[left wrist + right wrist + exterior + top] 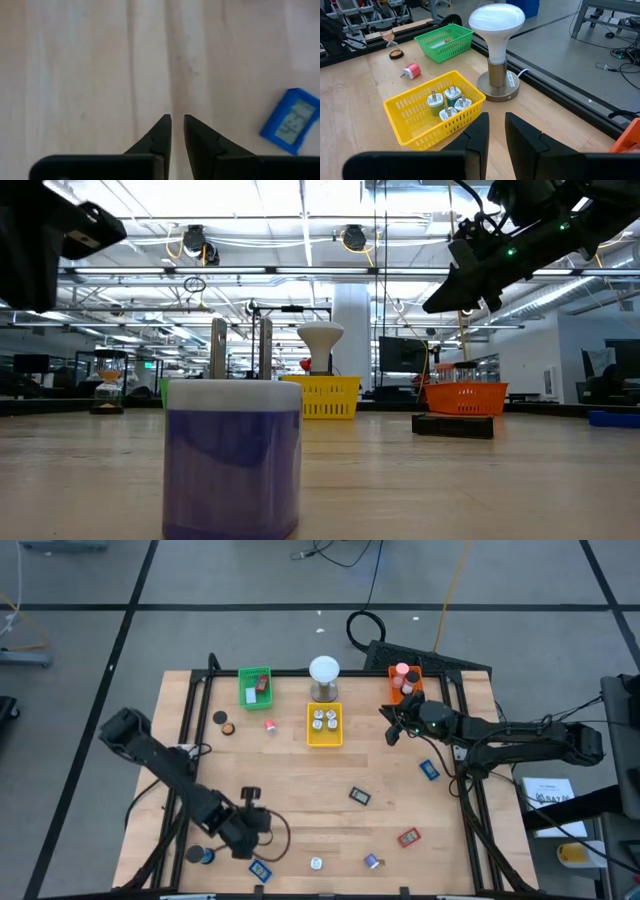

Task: Pick & Place Office items
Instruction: Put the bottom blue digital clock into the green bin

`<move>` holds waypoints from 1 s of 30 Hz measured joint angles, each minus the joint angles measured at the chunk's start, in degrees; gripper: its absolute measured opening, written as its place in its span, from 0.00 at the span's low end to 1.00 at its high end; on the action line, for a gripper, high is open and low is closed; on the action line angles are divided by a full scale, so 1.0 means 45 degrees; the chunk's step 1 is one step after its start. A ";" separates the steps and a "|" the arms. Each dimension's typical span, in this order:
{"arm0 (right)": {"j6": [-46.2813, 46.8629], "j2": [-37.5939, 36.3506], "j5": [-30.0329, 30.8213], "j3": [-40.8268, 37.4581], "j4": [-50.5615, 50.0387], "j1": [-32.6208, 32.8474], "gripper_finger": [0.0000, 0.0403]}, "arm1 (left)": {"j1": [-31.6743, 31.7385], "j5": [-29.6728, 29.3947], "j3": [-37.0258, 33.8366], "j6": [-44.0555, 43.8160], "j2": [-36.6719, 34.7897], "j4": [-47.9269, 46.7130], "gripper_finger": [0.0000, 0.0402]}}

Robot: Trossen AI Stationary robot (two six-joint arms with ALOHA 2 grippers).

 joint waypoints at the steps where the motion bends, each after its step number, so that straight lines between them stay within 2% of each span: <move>1: 0.0000 0.0000 0.0000 0.0000 0.0004 0.0000 0.14 | -0.0101 0.0000 0.0173 -0.0003 0.0148 -0.0015 0.14; 5: 0.0000 0.0000 0.0000 0.0000 -0.0001 0.0000 0.13 | -0.0464 0.0005 0.0899 -0.0004 0.0727 -0.0012 0.22; 10: 0.0000 0.0000 -0.0001 0.0000 0.0000 0.0000 0.13 | -0.0730 0.0043 0.1585 -0.0347 0.1366 -0.0014 0.38; 16: 0.0000 0.0000 0.0000 0.0000 -0.0001 0.0000 0.13 | -0.1179 0.0092 0.1755 -0.0440 0.2101 0.0051 0.54; 24: 0.0002 0.0000 0.0000 0.0000 -0.0001 0.0000 0.13 | -0.1580 0.0191 0.1751 -0.1540 0.3063 0.0394 0.67; 30: 0.0000 0.0000 -0.0004 0.0000 -0.0001 -0.0005 0.13 | -0.1804 0.1465 0.1746 -0.1125 0.3788 0.1662 0.73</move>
